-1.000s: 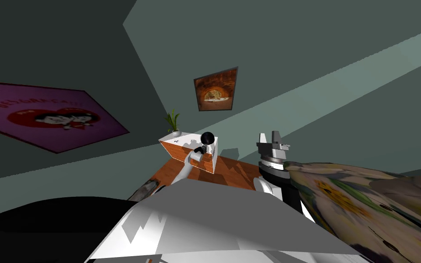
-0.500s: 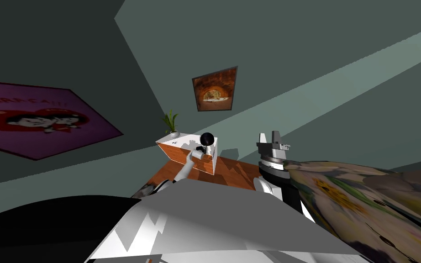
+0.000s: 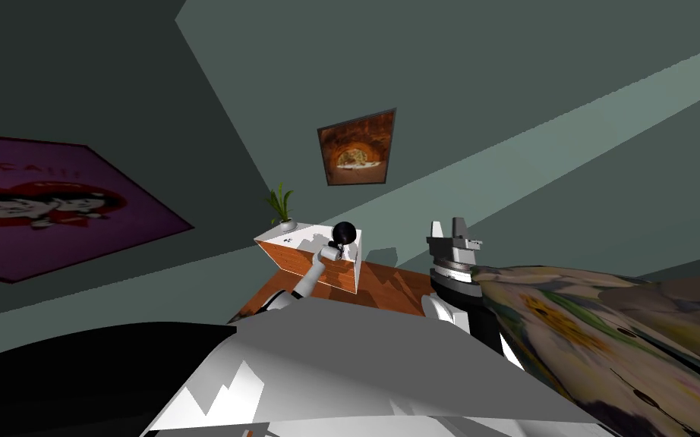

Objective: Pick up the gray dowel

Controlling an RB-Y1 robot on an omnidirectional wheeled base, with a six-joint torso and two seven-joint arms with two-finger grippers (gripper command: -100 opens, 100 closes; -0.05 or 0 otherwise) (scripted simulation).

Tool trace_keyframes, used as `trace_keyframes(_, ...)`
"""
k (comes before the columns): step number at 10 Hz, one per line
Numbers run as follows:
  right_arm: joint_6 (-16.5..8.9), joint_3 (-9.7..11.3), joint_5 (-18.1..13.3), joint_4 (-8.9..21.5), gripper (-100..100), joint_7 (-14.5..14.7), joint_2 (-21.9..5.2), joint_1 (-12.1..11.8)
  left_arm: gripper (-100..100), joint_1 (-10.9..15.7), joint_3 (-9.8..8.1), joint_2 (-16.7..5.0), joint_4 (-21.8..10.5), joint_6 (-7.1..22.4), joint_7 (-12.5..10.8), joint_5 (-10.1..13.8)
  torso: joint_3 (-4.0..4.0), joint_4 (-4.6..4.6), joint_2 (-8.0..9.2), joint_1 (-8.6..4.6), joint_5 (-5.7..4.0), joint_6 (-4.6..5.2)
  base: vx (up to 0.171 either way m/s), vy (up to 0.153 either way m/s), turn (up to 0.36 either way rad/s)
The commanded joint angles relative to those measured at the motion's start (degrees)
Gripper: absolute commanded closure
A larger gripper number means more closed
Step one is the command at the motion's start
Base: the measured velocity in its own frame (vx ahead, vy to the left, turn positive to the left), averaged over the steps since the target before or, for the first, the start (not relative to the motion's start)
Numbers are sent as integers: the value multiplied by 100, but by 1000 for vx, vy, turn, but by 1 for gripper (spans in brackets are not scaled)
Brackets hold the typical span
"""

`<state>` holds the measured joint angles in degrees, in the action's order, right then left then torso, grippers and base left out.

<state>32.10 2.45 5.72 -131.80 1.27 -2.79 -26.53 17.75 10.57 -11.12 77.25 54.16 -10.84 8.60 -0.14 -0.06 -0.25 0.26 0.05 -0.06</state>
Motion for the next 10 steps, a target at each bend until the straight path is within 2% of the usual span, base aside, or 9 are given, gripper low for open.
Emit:
trace_keyframes(1, 0, 0, 0, 0, 0, 0, 0, 0, -100, 82, -17, 0, -117, 213, 1, 11, 0, 0, 0, 0, 0, 0, 53, 57, -32)
trace_keyframes(2, 0, 0, 0, 0, 0, 0, 0, 0, -100, 253, -52, 12, -365, 423, -1, 17, 2, 0, 4, -4, 0, -2, 65, 64, -48)
trace_keyframes(3, 0, 0, 0, 0, 0, 0, 0, 0, -100, 253, -52, 12, -365, 471, -1, 17, 0, 0, 1, -1, 0, 0, 54, 60, -33)
trace_keyframes(5, 0, 0, 0, 0, 0, 0, 0, 0, -100, 570, -131, 48, -753, 857, -4, 19, 2, 1, 4, 0, 0, 0, 75, 91, -64)
trace_keyframes(6, 0, 0, 0, 0, 0, 0, 0, 0, -100, 570, -131, 48, -836, 947, -4, 19, -4, -1, -8, 13, 3, -1, 79, 87, -36)
trace_keyframes(8, 0, 0, 0, 0, 0, 0, 0, 0, -100, 849, -217, 114, -1227, 1323, -7, 9, -4, -2, -7, 5, 2, -2, 104, 90, -55)
trace_keyframes(9, 0, 0, 0, 0, 0, 0, 0, -1, -100, 849, -217, 114, -1262, 1364, -7, 9, -11, -4, -19, 10, 3, -1, 84, 85, -26)
trace_keyframes(10, 0, 0, 0, 0, 0, 0, 0, -1, -100, 972, -259, 163, -1452, 1548, -8, 1, -7, -4, -9, 6, 3, -3, 56, 84, -32)
